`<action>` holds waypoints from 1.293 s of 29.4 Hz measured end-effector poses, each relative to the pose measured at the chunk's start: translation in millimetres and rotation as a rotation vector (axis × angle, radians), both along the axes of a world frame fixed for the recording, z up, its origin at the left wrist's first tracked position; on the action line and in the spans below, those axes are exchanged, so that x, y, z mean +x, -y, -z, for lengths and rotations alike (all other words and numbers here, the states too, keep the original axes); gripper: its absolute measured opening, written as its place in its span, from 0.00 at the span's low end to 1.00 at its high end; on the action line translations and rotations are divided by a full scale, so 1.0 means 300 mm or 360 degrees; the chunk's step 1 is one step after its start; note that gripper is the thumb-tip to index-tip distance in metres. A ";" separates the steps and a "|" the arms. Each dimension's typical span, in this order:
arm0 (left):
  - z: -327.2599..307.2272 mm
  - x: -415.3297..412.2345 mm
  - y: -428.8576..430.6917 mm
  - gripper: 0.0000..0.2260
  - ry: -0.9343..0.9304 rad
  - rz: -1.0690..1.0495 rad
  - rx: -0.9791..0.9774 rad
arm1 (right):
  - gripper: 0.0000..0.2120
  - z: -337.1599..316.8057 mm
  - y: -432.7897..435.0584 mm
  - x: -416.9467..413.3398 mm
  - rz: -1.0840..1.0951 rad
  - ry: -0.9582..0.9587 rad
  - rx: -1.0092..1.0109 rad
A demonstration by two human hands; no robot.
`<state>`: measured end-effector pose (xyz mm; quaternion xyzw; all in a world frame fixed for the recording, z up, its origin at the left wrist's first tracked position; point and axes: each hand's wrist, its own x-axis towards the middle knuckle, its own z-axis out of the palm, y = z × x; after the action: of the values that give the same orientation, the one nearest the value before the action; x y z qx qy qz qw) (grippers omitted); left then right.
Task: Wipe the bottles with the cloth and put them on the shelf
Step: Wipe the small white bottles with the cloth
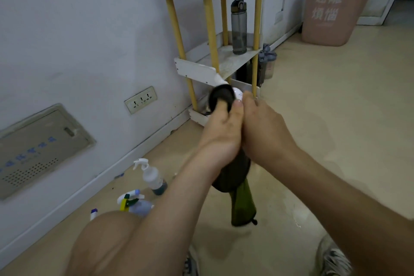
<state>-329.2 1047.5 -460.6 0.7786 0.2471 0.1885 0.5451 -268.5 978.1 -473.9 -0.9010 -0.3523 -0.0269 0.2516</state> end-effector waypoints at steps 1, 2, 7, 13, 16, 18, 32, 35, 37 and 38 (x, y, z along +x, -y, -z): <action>0.018 -0.007 0.001 0.16 -0.0037 0.0070 0.0233 | 0.16 0.000 0.001 0.012 -0.0003 -0.0033 -0.0003; 0.033 -0.012 -0.010 0.15 -0.0032 0.0103 0.0409 | 0.10 0.001 0.004 0.021 -0.0013 -0.0118 0.0048; 0.023 -0.004 -0.061 0.04 0.0297 -0.0078 0.0509 | 0.05 -0.033 0.029 -0.002 -0.0265 -0.0477 0.0345; 0.027 0.036 -0.072 0.08 0.0671 -0.0856 -0.0673 | 0.29 0.013 0.001 -0.091 -0.0437 0.0325 0.0098; 0.020 0.044 -0.135 0.11 0.0673 -0.0972 -0.1041 | 0.24 0.028 -0.004 -0.097 -0.0469 0.0069 0.0107; 0.015 0.046 -0.175 0.15 0.0681 -0.0812 -0.1269 | 0.15 0.011 -0.002 -0.083 -0.0562 -0.0584 0.0330; 0.046 0.017 0.000 0.22 0.0398 -0.0321 -0.0681 | 0.11 0.039 -0.050 -0.037 0.0312 -0.0532 0.1097; 0.066 -0.003 -0.001 0.16 0.0298 -0.0264 -0.0714 | 0.08 0.034 -0.035 -0.027 0.0228 -0.0221 0.0864; 0.030 -0.018 -0.036 0.16 0.0411 -0.0262 -0.1151 | 0.08 0.014 -0.030 -0.002 0.0184 -0.0228 0.0759; 0.012 -0.028 -0.059 0.19 0.0498 -0.0235 -0.1333 | 0.09 0.003 -0.030 0.015 0.0204 -0.0438 0.0799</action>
<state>-337.6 1065.3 -464.1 0.4332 0.2717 0.2262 0.8291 -264.0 987.2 -474.8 -0.8262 -0.2394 -0.0067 0.5100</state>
